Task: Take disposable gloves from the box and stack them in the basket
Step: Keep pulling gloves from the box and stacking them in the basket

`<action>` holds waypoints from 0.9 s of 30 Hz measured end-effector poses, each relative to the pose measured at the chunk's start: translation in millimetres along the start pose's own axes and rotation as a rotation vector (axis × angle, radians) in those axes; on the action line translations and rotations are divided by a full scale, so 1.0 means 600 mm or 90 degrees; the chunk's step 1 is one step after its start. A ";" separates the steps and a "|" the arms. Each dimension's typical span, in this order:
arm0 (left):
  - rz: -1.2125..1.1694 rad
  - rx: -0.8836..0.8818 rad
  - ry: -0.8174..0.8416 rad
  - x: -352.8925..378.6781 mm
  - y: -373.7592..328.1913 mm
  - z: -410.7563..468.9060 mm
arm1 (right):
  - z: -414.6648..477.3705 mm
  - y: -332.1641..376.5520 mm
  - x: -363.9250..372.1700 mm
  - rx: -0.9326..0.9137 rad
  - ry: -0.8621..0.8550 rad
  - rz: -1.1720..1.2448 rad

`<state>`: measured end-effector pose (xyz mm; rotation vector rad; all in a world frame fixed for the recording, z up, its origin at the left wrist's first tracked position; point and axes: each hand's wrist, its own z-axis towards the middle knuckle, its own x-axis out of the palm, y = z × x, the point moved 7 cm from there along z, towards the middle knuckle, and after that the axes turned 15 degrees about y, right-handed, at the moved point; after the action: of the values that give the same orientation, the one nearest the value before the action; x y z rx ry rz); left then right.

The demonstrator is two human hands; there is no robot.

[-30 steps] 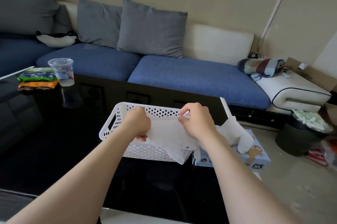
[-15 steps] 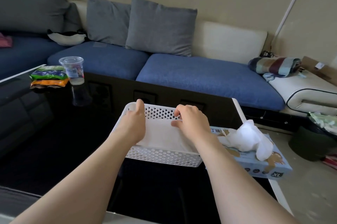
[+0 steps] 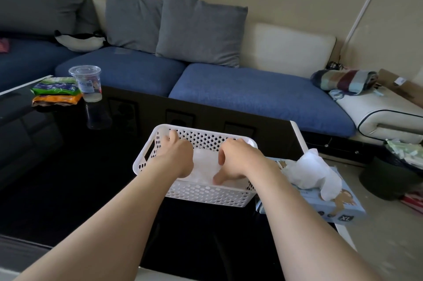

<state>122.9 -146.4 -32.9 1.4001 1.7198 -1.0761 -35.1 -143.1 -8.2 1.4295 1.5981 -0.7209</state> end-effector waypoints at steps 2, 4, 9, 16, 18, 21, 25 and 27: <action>-0.038 0.018 0.098 0.021 0.003 0.014 | -0.006 -0.011 0.008 0.004 0.051 0.047; -0.055 0.030 0.151 0.033 0.006 0.016 | -0.008 -0.018 0.006 -0.015 0.052 0.078; -0.012 0.021 0.161 0.038 0.005 0.022 | -0.021 -0.016 -0.017 -0.076 -0.048 0.064; 0.033 0.020 0.176 0.045 0.000 0.026 | -0.023 0.003 -0.001 -0.063 -0.018 -0.079; 0.037 0.026 0.168 0.042 -0.002 0.025 | -0.019 0.000 0.008 -0.052 0.011 -0.075; 0.024 0.037 0.128 0.030 -0.011 0.023 | -0.027 -0.001 -0.002 -0.045 -0.018 -0.029; 0.004 0.139 -0.017 0.008 -0.042 0.022 | -0.062 -0.013 -0.035 -0.028 -0.139 0.017; -0.027 0.211 -0.063 0.000 -0.068 0.007 | -0.081 -0.034 -0.047 0.004 -0.200 0.047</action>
<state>82.7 -153.9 -27.4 1.4830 1.5562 -1.4816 -65.8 -118.8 36.7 1.3002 1.2954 -0.8604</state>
